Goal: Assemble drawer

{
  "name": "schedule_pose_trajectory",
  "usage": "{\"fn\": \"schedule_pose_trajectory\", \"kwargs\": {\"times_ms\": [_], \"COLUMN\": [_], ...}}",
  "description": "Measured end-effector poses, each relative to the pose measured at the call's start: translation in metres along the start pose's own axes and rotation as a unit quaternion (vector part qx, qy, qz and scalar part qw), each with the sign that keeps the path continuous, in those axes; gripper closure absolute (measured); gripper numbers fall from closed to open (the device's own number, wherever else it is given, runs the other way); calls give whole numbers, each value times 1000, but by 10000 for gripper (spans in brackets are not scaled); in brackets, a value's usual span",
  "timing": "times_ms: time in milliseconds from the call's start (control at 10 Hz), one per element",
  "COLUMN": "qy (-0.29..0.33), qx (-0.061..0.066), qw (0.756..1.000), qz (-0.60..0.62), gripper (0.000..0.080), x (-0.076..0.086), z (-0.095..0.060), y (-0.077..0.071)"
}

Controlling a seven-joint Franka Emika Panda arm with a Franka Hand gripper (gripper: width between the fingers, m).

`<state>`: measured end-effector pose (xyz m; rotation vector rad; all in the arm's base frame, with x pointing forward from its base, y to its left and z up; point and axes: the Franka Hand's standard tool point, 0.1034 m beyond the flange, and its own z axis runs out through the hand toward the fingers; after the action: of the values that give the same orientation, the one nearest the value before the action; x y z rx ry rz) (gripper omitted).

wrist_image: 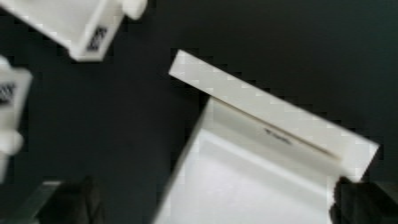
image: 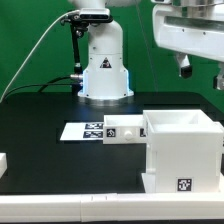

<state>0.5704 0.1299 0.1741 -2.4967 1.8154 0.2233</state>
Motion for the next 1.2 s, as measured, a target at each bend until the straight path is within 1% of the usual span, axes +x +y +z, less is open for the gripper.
{"fn": "schedule_pose_trajectory", "kwargs": {"times_ms": [100,200,500,600,700,800,1000,1100,1200], "qy": [5,3,-5,-6,-8,-7,-14,-14,-21], "qx": [22,17,17,5,-24,-40,-76,-84,-83], "qw": [999,998,987,978,966,955,946,947,949], "qz": [42,68,160,206,258,295,315,310,304], "gripper": [150,150,150,150,150,150,150,150,150], "x": [2,0,-3,-5,-8,-8,-17,-19,-22], "z": [1,4,5,7,10,13,16,20,20], "y": [-3,-1,-1,4,16,24,43,47,46]}}
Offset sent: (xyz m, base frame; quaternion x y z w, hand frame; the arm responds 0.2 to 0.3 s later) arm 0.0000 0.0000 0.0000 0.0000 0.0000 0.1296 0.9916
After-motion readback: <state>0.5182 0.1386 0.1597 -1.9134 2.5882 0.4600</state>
